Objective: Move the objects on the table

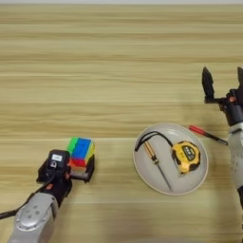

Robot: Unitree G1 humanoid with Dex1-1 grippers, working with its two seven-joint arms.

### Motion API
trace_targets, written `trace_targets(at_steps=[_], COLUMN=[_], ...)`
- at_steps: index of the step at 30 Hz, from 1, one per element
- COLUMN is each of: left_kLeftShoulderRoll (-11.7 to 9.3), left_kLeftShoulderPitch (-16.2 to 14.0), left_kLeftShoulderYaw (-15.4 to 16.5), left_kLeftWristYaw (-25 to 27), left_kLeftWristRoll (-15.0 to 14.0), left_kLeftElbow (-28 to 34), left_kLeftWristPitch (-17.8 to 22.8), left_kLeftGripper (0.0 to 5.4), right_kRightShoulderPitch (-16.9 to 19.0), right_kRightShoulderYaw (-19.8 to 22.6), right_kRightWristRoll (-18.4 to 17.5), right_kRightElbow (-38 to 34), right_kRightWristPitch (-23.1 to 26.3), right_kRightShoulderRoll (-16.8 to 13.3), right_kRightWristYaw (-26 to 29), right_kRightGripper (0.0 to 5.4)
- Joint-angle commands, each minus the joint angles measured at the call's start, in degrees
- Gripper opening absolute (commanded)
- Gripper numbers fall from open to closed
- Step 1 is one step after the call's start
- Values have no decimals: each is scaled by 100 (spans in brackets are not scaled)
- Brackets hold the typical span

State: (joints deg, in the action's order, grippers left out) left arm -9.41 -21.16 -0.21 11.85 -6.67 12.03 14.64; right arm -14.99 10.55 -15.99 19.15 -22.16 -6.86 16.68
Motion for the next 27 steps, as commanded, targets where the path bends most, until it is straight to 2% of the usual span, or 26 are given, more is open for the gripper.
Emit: trace_targets(at_steps=[1, 10, 15, 27], left_kLeftShoulderRoll=[51, 60, 41, 59], left_kLeftShoulderPitch=[188, 689, 849, 848], left_kLeftShoulderYaw=[-3, 65, 111, 131], left_kLeftWristYaw=[-58, -102, -40, 7], left_kLeftWristRoll=[49, 112, 110, 98], left_kLeftElbow=[-221, -799, -1040, -1093], left_kLeftWristPitch=[-24, -152, -234, -267], left_kLeftGripper=[540, 540, 540, 437], right_kRightShoulderPitch=[-83, -44, -24, 1], right_kRightShoulderYaw=[5, -22, -27, -14], right_kRightWristRoll=[31, 67, 82, 92], right_kRightElbow=[30, -47, -88, -139], right_kRightWristPitch=[-68, -60, -57, -40], right_kRightShoulderRoll=[47, 88, 108, 111], right_kRightWristYaw=[-25, -26, -38, -40], right_kRightGripper=[539, 539, 539, 540])
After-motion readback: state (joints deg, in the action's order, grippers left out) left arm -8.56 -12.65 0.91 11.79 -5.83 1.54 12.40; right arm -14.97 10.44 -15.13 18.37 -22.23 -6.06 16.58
